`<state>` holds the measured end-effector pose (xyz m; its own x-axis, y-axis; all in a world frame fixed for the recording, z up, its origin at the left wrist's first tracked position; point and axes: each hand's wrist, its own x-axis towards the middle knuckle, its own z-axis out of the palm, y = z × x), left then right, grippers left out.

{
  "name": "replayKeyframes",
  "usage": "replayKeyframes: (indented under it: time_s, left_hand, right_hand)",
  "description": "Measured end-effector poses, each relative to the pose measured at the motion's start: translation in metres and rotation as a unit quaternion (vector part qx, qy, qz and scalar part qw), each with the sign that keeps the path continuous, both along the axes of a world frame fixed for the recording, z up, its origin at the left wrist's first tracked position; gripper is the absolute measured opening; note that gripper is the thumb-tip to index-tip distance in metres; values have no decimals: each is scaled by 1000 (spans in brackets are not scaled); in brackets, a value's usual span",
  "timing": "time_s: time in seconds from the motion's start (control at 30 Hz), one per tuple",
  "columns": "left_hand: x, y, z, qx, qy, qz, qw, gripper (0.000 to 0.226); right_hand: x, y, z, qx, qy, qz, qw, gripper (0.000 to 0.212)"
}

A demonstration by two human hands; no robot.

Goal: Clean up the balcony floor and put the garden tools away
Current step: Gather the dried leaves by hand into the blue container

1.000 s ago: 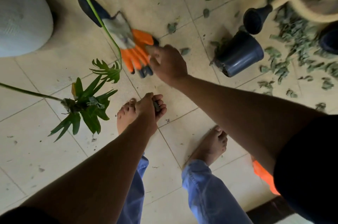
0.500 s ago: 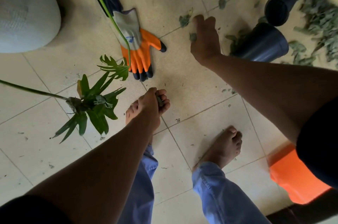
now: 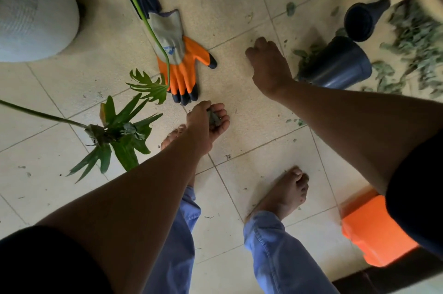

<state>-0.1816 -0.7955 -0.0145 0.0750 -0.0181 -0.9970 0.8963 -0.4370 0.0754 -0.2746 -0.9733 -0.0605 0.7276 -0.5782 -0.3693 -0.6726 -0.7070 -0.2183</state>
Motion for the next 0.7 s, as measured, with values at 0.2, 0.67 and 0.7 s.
replayKeyframes:
  time_s: [0.2, 0.67, 0.7]
  left_hand:
    - [-18, -7, 10, -27, 39, 21, 999, 40]
    - [-29, -48, 12, -82, 49, 58, 994, 59]
    - [-29, -49, 11, -85, 50, 56, 994, 57]
  right_hand:
    - [-24, 26, 3, 137, -107, -215, 961, 23]
    - [-47, 52, 70, 26, -140, -146, 979, 37]
    - [-50, 35, 65, -12, -91, -130, 987, 42]
